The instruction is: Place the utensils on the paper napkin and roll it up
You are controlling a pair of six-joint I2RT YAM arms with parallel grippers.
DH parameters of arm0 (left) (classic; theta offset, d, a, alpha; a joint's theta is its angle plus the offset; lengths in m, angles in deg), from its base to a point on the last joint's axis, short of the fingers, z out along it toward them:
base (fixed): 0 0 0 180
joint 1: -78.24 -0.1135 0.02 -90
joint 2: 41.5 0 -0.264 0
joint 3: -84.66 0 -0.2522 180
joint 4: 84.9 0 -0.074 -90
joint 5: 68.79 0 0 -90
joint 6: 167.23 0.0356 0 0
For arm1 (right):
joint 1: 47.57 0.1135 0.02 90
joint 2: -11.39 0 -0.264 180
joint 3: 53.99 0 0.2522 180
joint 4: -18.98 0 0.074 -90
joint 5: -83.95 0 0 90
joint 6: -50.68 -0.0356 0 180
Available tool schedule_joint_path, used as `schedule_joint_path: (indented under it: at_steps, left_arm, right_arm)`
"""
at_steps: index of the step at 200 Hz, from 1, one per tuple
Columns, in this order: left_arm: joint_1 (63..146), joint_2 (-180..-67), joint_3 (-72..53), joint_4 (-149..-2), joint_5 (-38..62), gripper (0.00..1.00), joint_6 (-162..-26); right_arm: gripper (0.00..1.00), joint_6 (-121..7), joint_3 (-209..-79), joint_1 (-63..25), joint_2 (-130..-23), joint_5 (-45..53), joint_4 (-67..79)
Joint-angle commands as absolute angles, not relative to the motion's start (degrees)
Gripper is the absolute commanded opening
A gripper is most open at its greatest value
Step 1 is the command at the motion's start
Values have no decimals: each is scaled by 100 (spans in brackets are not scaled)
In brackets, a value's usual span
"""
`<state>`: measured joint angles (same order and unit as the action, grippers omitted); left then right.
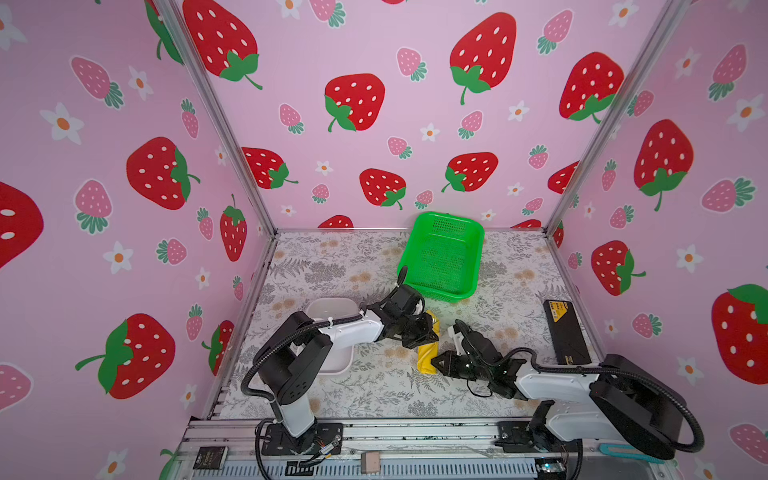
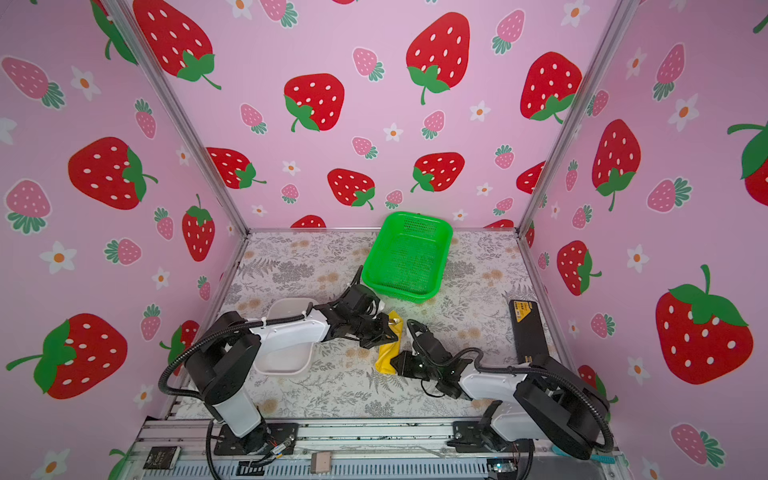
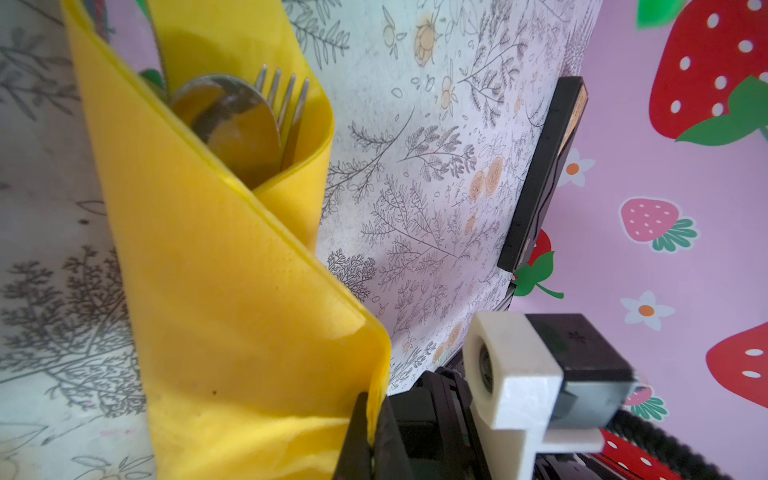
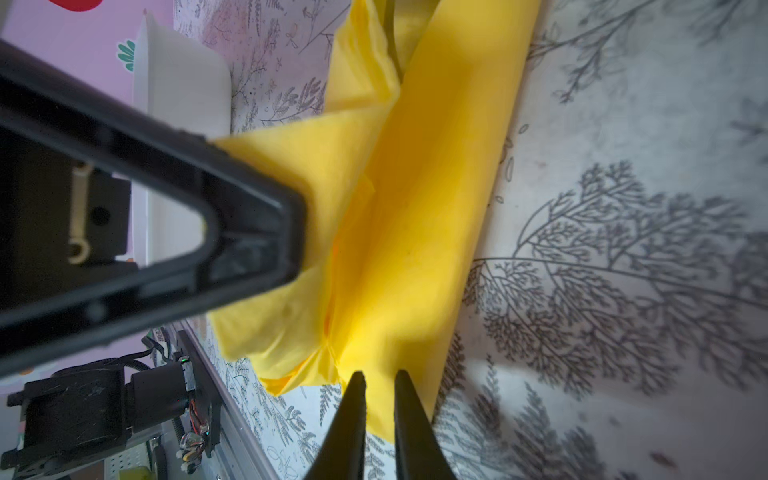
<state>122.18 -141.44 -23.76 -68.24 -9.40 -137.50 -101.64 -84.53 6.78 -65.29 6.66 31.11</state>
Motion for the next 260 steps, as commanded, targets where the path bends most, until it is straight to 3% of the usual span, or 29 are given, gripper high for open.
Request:
schedule_joint_path:
  at_steps: [1,141,195,224,260]
  left_arm:
    - [12245,-14203,-2120,-6814,-1052,0,-13761]
    - [12533,-14642,-1673,-6858,-1195,0,-13911]
    - [12526,-14697,-1677,-6850,-1123,0,-13928]
    - [12531,-14723,-1646,-6841,-1113,0,-13928]
    - [12520,-14750,-1636,-6832,-1100,0,-13911]
  right_arm:
    - [16,-10252,-8432,654,-6757,836,3390]
    - [16,-10124,-8359,644,-6999,876,3300]
    - [17,-10215,-8255,640,-6514,772,3246]
    - [21,-10307,-8173,637,-5974,532,2809]
    - [33,-10490,-8004,633,-5233,223,2422]
